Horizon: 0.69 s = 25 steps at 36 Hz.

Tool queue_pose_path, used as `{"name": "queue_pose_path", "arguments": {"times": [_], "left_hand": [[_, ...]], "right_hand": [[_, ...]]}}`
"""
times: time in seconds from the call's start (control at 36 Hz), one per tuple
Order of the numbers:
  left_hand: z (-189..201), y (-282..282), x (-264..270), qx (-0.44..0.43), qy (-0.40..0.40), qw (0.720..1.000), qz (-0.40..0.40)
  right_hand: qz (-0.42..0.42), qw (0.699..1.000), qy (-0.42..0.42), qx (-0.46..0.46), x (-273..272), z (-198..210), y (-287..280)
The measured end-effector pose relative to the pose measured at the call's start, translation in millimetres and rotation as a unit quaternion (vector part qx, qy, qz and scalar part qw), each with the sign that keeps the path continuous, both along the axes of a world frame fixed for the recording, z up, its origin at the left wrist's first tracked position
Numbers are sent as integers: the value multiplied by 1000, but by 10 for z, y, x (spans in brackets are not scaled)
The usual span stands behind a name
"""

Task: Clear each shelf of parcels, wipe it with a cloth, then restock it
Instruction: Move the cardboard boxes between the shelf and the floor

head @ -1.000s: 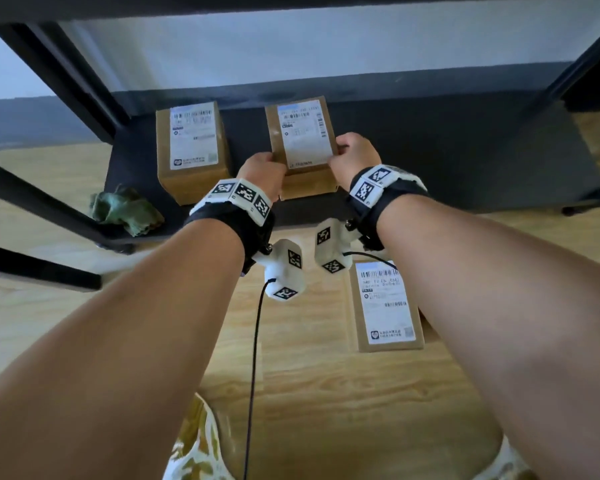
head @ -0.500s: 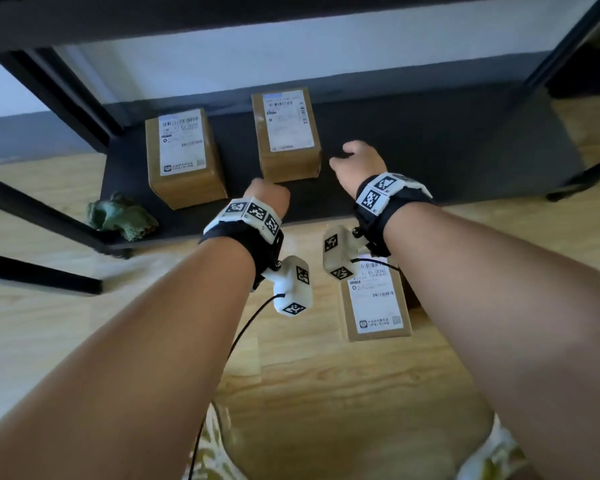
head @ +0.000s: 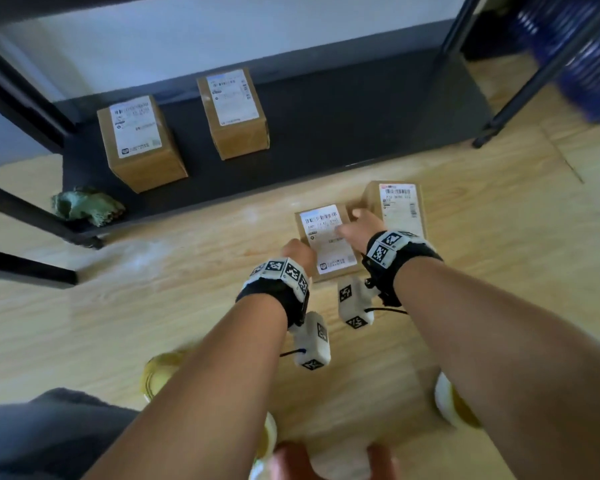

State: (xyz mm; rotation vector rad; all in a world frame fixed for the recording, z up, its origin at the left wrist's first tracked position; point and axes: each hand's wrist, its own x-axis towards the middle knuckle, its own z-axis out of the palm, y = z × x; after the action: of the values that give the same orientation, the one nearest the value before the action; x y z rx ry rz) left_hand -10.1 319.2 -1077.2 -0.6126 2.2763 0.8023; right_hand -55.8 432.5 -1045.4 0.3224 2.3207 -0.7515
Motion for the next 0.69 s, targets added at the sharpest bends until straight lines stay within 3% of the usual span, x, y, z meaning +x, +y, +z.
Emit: {"name": "queue_pose_path", "arguments": {"times": [0.22, 0.36, 0.5, 0.69], "left_hand": [[-115, 132, 171, 8, 4, 1000, 2], [-48, 110, 122, 15, 33, 998, 51], [158, 15, 9, 11, 89, 990, 112], [471, -7, -330, 47, 176, 975, 129]], "right_hand": [[91, 990, -79, 75, 115, -158, 61], [32, 996, -52, 59, 65, -161, 38], [-47, 999, -4, -17, -24, 63, 12], [-102, 989, 71, -84, -275, 266, 116]]}}
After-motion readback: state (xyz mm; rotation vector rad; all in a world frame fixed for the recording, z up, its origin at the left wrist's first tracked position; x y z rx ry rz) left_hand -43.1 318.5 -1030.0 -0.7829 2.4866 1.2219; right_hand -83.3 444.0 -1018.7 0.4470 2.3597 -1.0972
